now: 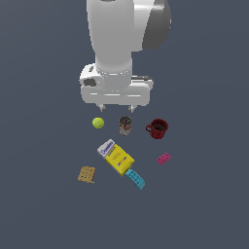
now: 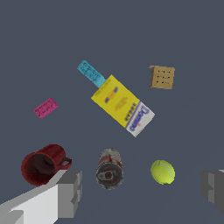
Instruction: Pick up a designated object from a clutter of objects.
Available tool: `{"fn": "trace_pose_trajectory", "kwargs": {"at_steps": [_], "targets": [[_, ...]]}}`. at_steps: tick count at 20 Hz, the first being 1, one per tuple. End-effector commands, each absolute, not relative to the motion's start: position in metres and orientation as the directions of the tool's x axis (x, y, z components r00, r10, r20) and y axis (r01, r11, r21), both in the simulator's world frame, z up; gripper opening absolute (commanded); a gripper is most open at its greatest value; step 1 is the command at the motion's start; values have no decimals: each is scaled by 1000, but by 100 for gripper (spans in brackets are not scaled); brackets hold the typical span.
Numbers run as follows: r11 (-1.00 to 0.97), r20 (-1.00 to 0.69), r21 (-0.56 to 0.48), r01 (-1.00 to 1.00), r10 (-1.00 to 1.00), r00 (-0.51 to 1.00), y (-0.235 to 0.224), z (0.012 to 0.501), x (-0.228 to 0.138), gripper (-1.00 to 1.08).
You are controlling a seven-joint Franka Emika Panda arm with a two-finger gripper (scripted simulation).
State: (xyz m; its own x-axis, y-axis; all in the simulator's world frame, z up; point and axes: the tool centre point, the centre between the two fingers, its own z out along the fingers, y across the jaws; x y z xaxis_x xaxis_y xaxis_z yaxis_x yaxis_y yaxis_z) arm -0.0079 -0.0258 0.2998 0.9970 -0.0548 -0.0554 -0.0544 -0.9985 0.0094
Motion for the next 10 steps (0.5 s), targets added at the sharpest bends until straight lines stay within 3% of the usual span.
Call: {"fn": "trace_pose_trajectory", "kwargs": {"at_steps": [1, 10], "targets": [[-998, -55, 9, -54, -55, 997, -26, 300, -8, 28], [-999, -59, 23, -37, -39, 997, -19, 300, -8, 28]]}}
